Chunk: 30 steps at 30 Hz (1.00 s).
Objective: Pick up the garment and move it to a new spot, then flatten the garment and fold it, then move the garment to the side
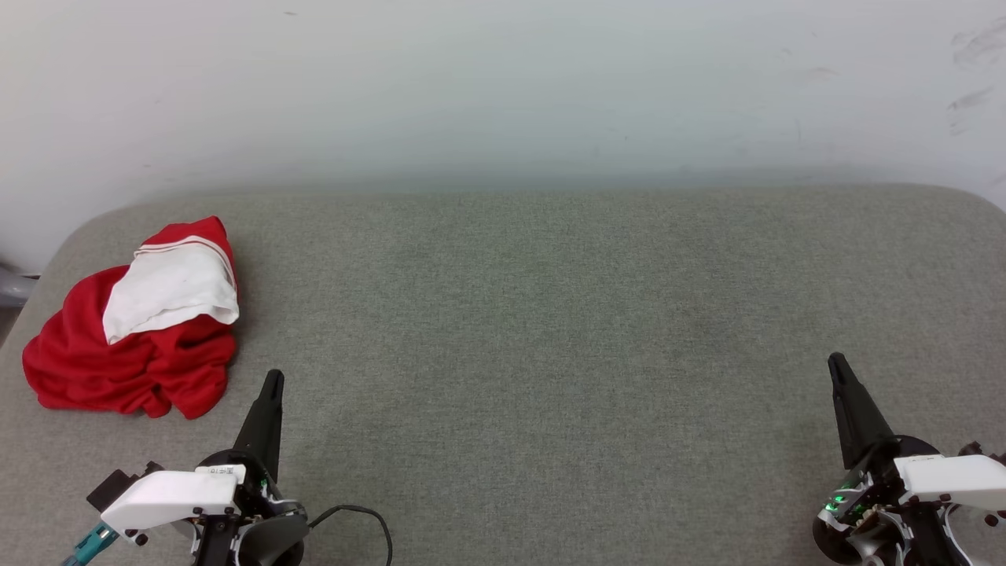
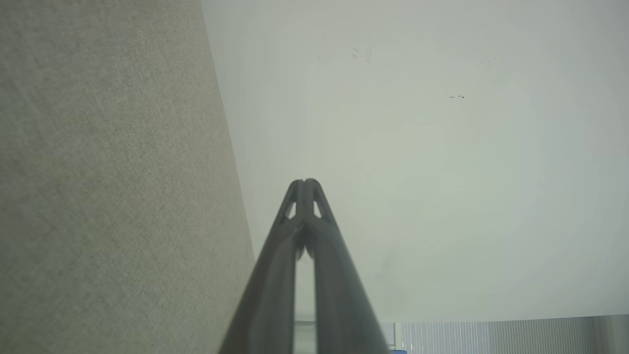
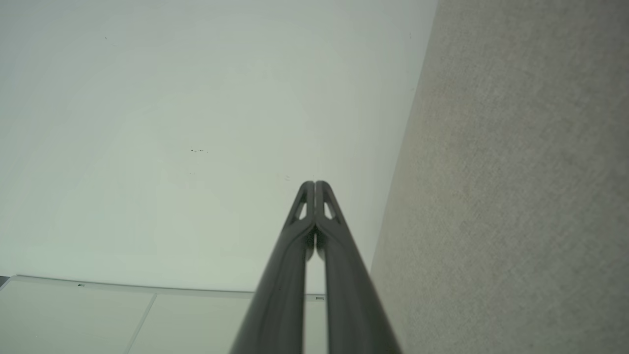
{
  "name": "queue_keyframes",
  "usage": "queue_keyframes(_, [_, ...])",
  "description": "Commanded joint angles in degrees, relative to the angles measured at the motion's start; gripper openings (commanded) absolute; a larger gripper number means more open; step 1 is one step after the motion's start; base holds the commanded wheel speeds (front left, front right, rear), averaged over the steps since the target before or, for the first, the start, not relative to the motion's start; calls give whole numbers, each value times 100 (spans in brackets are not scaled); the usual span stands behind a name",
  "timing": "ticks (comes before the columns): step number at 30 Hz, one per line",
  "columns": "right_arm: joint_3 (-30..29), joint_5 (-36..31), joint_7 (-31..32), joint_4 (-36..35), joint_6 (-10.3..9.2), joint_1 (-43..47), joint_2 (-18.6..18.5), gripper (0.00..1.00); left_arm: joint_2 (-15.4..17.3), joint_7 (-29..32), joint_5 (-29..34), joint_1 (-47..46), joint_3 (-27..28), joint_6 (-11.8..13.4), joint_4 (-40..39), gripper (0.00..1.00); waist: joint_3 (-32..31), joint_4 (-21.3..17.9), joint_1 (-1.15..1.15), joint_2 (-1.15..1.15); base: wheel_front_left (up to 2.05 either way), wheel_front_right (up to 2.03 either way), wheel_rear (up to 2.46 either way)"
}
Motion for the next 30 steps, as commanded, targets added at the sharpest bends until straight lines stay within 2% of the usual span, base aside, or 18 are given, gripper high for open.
queue_keyframes(1, [4,23,-1,5,-2,-58,18,0,-7,18,18,-45,21,-18,2,0,0,0,0,0,0,0,0])
queue_keyframes(30, [5,23,-1,5,-2,-58,18,0,-8,15,15,-45,18,-18,2,0,0,0,0,0,0,0,0])
